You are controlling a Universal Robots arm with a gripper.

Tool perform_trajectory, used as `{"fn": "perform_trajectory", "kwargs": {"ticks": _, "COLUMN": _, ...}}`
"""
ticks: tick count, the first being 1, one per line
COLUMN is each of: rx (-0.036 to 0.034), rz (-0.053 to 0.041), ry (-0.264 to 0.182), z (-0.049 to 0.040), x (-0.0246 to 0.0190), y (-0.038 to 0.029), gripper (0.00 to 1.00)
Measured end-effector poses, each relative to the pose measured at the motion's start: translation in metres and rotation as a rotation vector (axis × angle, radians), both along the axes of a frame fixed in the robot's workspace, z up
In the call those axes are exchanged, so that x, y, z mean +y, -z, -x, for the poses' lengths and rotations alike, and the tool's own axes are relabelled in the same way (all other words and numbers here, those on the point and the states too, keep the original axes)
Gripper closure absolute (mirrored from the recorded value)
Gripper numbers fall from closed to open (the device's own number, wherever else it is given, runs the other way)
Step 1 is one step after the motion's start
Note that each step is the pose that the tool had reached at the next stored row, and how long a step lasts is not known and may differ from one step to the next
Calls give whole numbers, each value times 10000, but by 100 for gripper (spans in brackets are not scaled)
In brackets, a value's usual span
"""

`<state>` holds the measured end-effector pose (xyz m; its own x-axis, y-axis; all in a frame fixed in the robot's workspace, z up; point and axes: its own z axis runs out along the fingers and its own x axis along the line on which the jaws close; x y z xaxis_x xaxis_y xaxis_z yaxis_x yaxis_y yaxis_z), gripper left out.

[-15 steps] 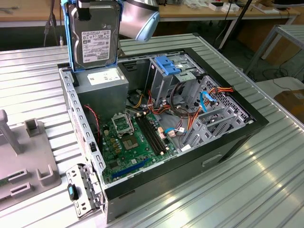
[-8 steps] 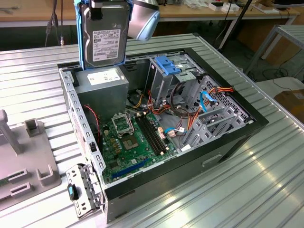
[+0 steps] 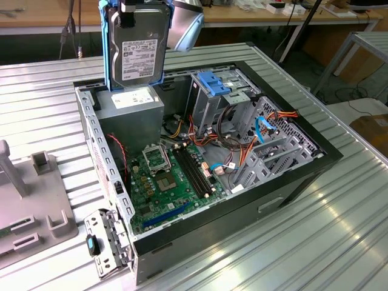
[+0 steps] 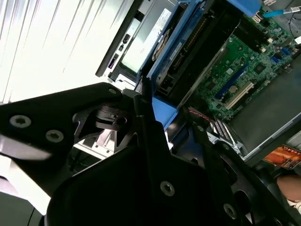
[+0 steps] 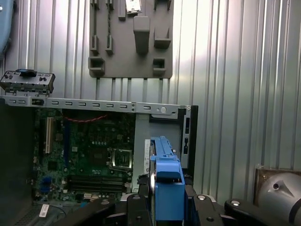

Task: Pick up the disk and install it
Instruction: 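Pick up the disk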

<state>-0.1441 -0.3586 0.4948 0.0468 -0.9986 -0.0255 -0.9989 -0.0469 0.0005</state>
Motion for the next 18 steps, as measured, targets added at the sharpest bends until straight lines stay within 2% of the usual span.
{"fn": "perform_trajectory", "kwargs": {"ticks": 18, "rx": -1, "rz": -1, "ry": 0, "z": -20, "x": -225, "y": 4, "gripper": 63}}
